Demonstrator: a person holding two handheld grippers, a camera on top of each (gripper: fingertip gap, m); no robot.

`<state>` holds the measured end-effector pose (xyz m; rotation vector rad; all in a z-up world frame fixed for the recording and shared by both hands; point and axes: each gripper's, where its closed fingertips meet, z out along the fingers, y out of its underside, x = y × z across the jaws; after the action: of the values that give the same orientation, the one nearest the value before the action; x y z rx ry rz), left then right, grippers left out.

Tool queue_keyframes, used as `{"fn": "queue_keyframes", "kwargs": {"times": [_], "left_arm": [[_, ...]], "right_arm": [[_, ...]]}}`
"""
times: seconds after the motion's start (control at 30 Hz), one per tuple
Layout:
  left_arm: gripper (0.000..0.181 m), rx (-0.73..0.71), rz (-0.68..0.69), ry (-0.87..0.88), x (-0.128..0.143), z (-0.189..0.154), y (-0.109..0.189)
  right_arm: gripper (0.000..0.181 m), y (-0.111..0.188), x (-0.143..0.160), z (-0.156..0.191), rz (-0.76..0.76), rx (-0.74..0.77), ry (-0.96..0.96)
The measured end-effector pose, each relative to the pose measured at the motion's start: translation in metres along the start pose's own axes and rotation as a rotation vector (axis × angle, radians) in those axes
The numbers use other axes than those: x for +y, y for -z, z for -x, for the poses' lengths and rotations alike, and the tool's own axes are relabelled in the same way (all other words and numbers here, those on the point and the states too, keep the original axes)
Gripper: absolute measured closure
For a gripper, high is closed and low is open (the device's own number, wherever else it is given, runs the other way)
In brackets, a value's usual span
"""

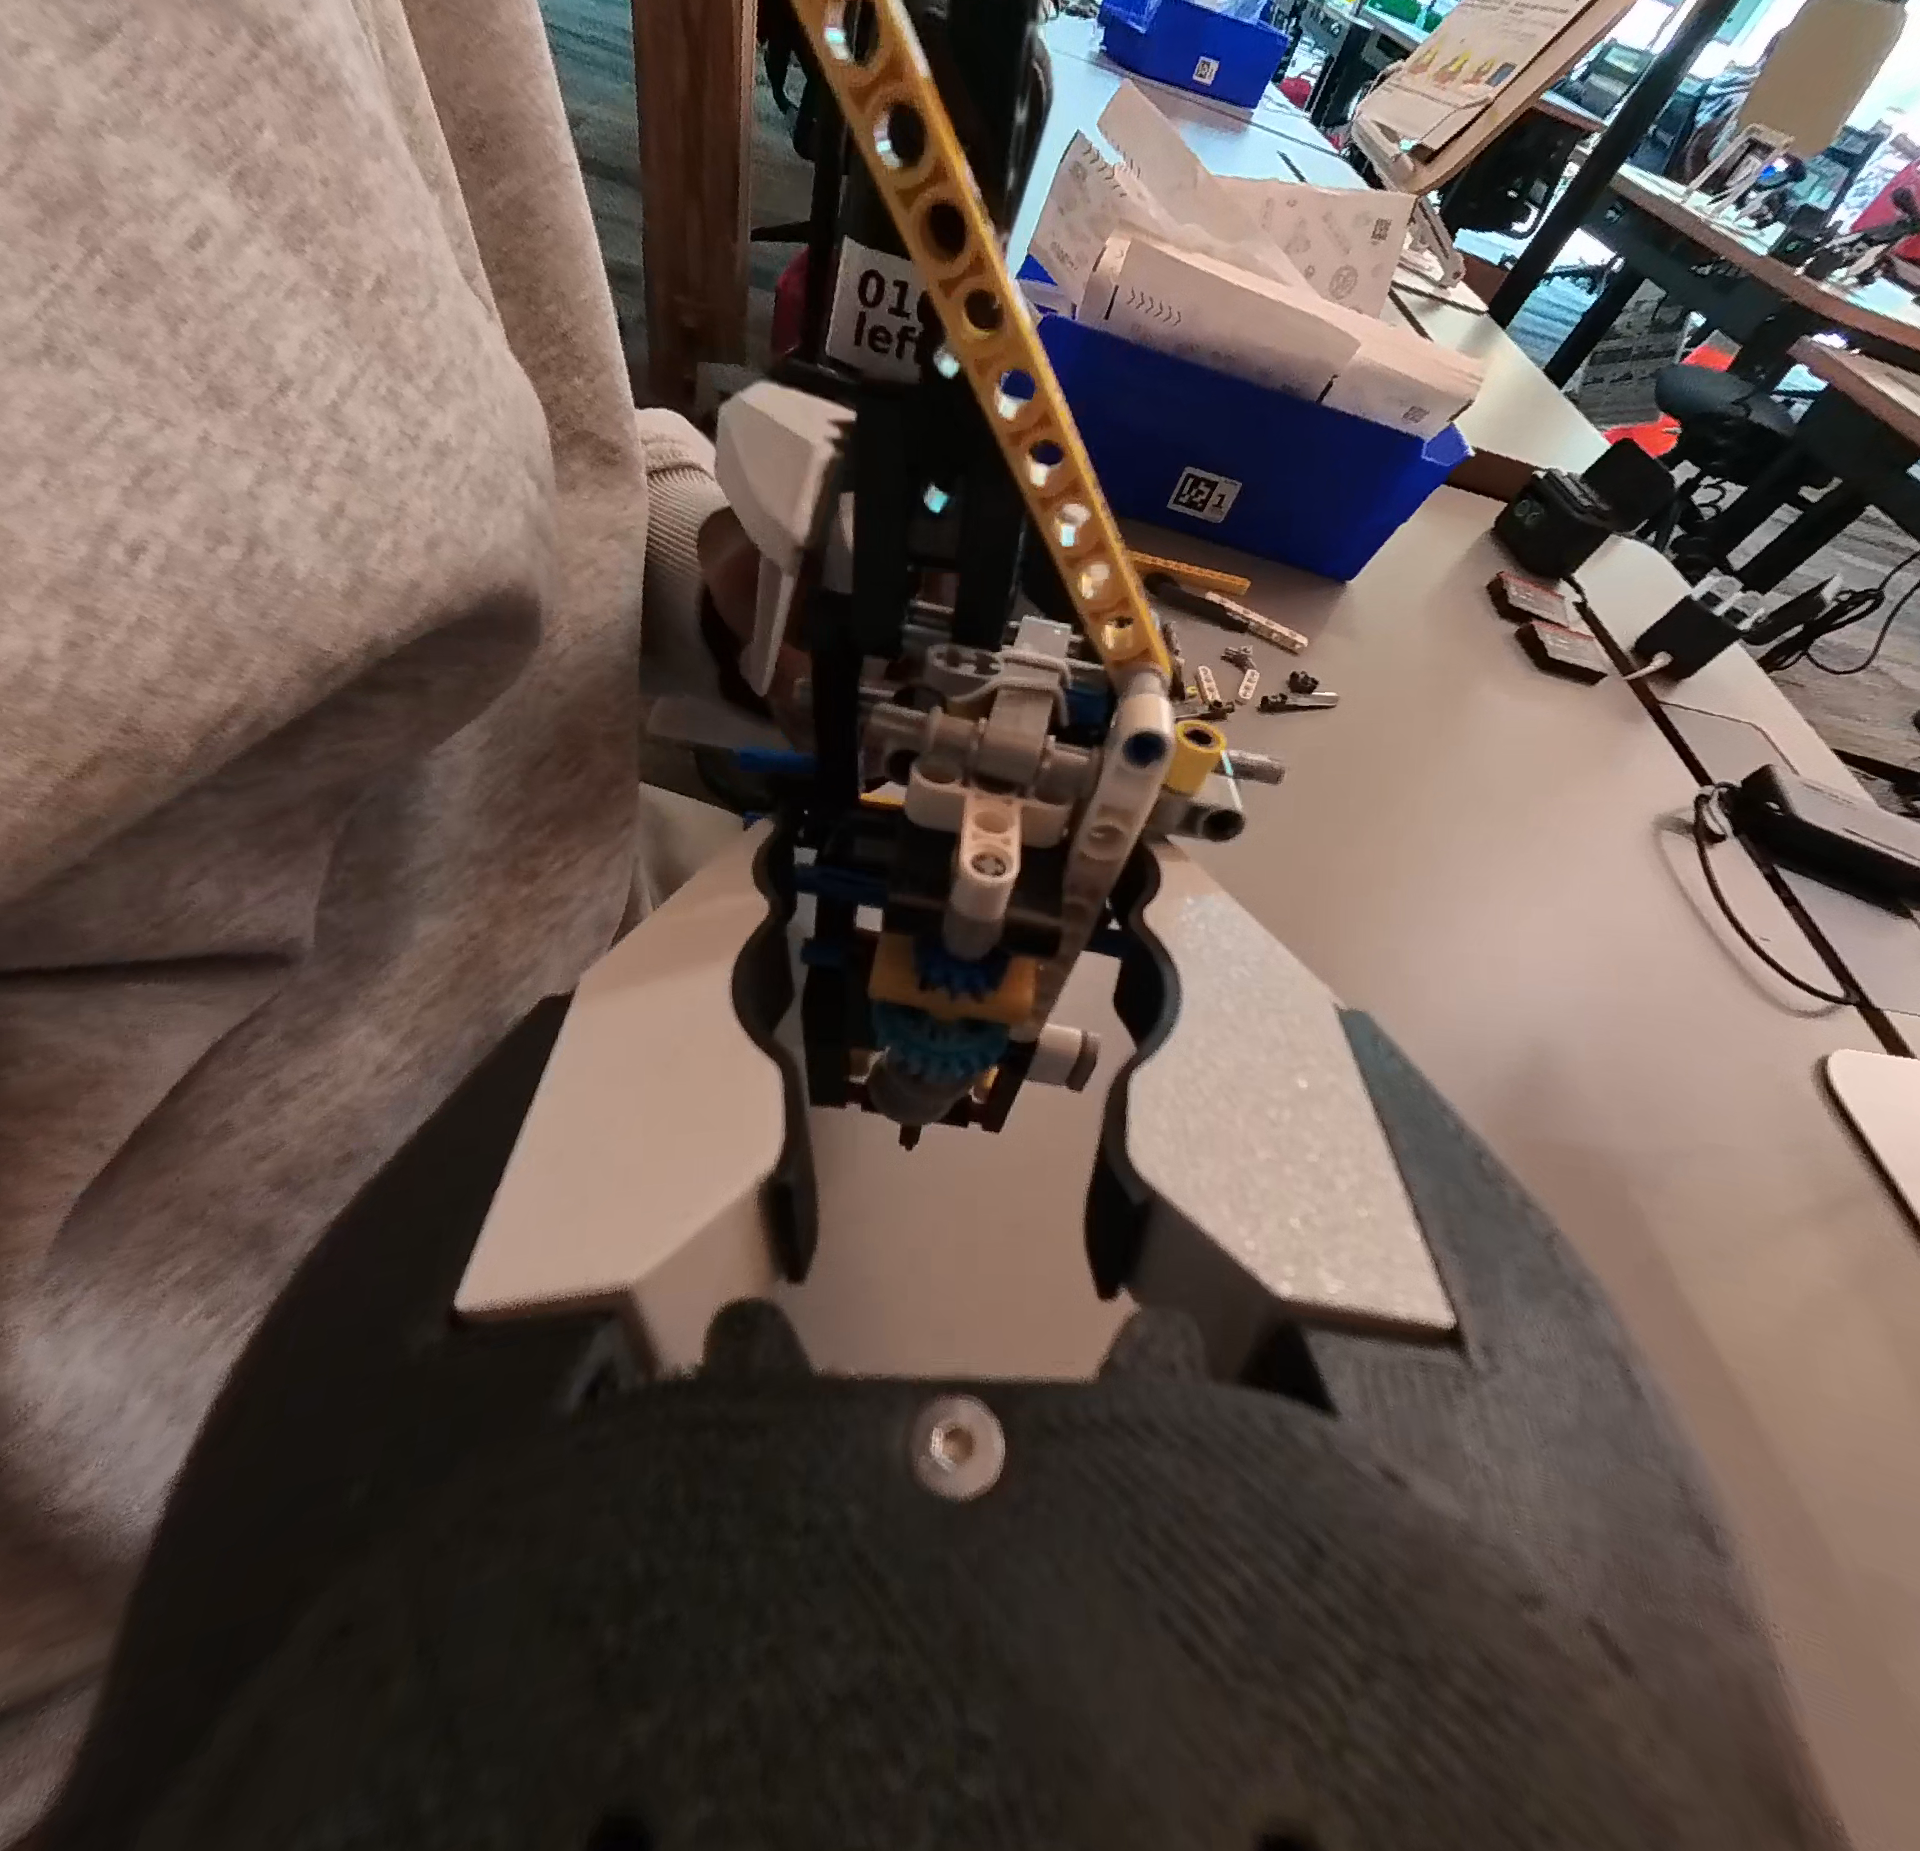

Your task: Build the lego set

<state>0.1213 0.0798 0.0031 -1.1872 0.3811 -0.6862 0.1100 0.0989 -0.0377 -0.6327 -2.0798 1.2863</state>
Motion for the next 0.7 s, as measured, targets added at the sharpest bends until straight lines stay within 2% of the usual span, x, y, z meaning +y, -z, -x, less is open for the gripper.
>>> {"fn": "queue_keyframes", "kwargs": {"times": [0.7], "left_arm": [[0.153, 0.015, 0.038, 0.038, 0.0065, 0.0013, 0.0010]], "right_arm": [[0.120, 0.0002, 0.0020, 0.0091, 0.013, -0.048, -0.054]]}}
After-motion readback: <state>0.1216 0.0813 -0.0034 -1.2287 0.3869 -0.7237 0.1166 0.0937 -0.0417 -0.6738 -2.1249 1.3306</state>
